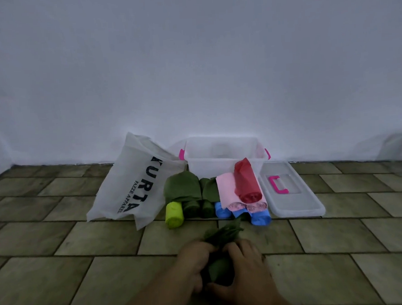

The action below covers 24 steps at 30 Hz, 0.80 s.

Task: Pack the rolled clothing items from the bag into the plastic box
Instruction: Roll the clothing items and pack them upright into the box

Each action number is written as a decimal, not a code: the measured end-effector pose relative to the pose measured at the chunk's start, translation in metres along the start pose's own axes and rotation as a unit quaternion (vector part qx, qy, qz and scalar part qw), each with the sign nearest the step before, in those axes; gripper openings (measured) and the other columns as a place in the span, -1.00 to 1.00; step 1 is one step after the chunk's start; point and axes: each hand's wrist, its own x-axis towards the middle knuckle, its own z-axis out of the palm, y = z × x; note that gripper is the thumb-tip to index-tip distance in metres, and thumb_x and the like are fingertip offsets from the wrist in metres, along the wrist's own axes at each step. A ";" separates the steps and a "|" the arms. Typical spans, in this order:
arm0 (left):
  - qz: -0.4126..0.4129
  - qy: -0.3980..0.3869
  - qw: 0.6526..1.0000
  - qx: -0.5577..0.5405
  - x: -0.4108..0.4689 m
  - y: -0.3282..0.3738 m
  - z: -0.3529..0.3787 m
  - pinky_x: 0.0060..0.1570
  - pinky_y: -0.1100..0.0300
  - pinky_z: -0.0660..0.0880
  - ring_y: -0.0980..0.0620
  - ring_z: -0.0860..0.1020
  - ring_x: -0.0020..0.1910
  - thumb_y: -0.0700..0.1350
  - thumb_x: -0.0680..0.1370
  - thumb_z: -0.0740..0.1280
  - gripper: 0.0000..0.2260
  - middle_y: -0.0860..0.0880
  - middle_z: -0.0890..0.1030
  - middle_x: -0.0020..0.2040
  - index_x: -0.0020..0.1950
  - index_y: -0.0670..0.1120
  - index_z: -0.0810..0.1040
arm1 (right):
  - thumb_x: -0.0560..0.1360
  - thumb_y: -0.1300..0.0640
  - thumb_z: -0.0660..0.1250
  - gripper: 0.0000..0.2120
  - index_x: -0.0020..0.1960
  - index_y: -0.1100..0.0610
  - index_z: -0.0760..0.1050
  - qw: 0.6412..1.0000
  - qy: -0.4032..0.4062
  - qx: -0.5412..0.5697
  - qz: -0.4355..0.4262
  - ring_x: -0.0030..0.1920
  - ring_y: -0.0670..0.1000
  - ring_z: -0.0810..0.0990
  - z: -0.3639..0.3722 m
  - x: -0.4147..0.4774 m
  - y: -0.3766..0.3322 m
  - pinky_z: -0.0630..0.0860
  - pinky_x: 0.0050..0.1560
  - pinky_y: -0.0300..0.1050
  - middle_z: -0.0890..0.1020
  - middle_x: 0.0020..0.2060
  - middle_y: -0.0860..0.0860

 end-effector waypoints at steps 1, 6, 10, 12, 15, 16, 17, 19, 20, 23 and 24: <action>0.020 0.014 1.000 0.000 0.003 0.004 0.001 -0.37 0.06 0.58 -0.18 0.66 -0.24 -0.23 0.49 0.35 -0.87 -0.20 0.69 -0.22 0.00 -0.16 0.63 | 0.08 -0.46 0.24 -0.30 0.14 -0.17 0.38 1.000 0.017 -0.013 -0.001 0.19 -0.10 0.35 0.001 0.002 -0.002 0.37 0.08 -0.14 0.38 0.10 -0.19; 0.172 0.092 0.978 0.078 0.021 0.035 -0.007 0.05 0.00 0.53 -0.12 0.52 0.06 -0.26 0.51 0.32 -0.61 -0.13 0.56 0.14 0.32 -0.07 0.44 | 0.09 -0.36 0.31 -0.42 0.01 -0.10 0.41 0.995 0.076 -0.044 -0.040 0.16 0.01 0.40 0.002 0.020 0.002 0.45 -0.05 -0.01 0.46 0.04 -0.13; 0.375 0.208 0.873 0.230 0.013 0.048 -0.012 -0.04 0.24 0.43 0.09 0.49 -0.01 -0.21 0.49 0.35 -0.61 0.06 0.50 0.04 0.31 -0.03 0.42 | 0.14 -0.47 0.18 -0.34 0.14 -0.16 0.32 0.996 -0.008 -0.088 -0.007 0.29 0.00 0.28 0.011 0.019 0.006 0.37 0.10 -0.01 0.37 0.16 -0.14; 0.494 0.195 0.817 0.224 0.003 0.050 -0.011 -0.09 0.37 0.42 0.22 0.49 -0.03 -0.13 0.48 0.39 -0.58 0.17 0.49 0.03 0.29 0.09 0.38 | 0.14 -0.48 0.17 -0.33 0.14 -0.14 0.34 0.997 0.000 -0.083 0.001 0.30 0.01 0.28 0.014 0.017 0.007 0.37 0.10 -0.01 0.38 0.18 -0.13; 0.471 0.013 0.826 0.310 -0.005 0.036 -0.003 -0.01 0.31 0.51 0.30 0.54 -0.04 0.13 0.52 0.28 -0.66 0.20 0.59 -0.01 0.28 0.17 0.37 | 0.15 -0.45 0.16 -0.27 0.22 -0.12 0.34 0.996 0.008 -0.084 0.005 0.30 0.02 0.31 0.015 0.018 0.008 0.38 0.09 0.01 0.39 0.21 -0.12; 0.430 -0.040 0.837 0.335 -0.004 0.028 -0.001 0.12 0.19 0.50 0.26 0.55 0.04 0.20 0.53 0.21 -0.61 0.16 0.60 0.05 0.34 0.20 0.33 | 0.15 -0.45 0.15 -0.21 0.31 -0.12 0.29 0.996 0.006 -0.085 0.005 0.31 0.02 0.30 0.015 0.018 0.009 0.38 0.11 0.02 0.38 0.24 -0.12; 0.394 -0.066 0.847 0.352 -0.001 0.021 0.000 0.23 0.10 0.45 0.19 0.53 0.15 0.23 0.55 0.16 -0.58 0.12 0.59 0.15 0.40 0.21 0.28 | 0.16 -0.45 0.14 -0.16 0.37 -0.14 0.23 0.996 0.004 -0.087 0.006 0.33 0.01 0.28 0.016 0.019 0.009 0.37 0.13 0.02 0.36 0.26 -0.13; 0.344 -0.072 0.866 0.356 0.008 0.018 -0.002 0.37 0.04 0.30 0.07 0.42 0.33 0.23 0.58 0.09 -0.53 0.02 0.50 0.34 0.48 0.18 0.18 | 0.17 -0.45 0.13 -0.19 0.36 -0.17 0.20 0.997 0.006 -0.078 0.009 0.34 -0.02 0.26 0.018 0.019 0.010 0.37 0.13 0.04 0.36 0.26 -0.18; 0.326 -0.075 0.872 0.359 0.011 0.020 -0.003 0.41 0.06 0.24 0.06 0.37 0.38 0.21 0.59 0.06 -0.51 0.01 0.45 0.39 0.51 0.14 0.17 | 0.17 -0.46 0.14 -0.23 0.32 -0.18 0.23 0.997 0.006 -0.072 0.010 0.35 -0.03 0.25 0.017 0.020 0.010 0.36 0.14 0.06 0.37 0.24 -0.21; 0.282 -0.120 0.879 0.365 0.016 0.023 -0.006 0.41 0.28 0.13 0.14 0.28 0.42 0.13 0.62 0.05 -0.55 0.02 0.36 0.45 0.48 0.03 0.29 | 0.14 -0.52 0.16 -0.20 0.30 -0.17 0.29 0.995 -0.010 -0.100 0.001 0.36 -0.03 0.30 0.012 0.020 0.010 0.23 0.26 0.28 0.43 0.24 -0.22; 0.272 -0.134 0.877 0.372 0.018 0.023 -0.006 0.36 0.36 0.12 0.17 0.27 0.41 0.12 0.63 0.05 -0.57 0.03 0.35 0.45 0.46 0.01 0.33 | 0.13 -0.52 0.17 -0.17 0.31 -0.15 0.31 0.993 -0.011 -0.115 -0.012 0.36 -0.03 0.32 0.011 0.020 0.012 0.16 0.29 0.38 0.44 0.24 -0.20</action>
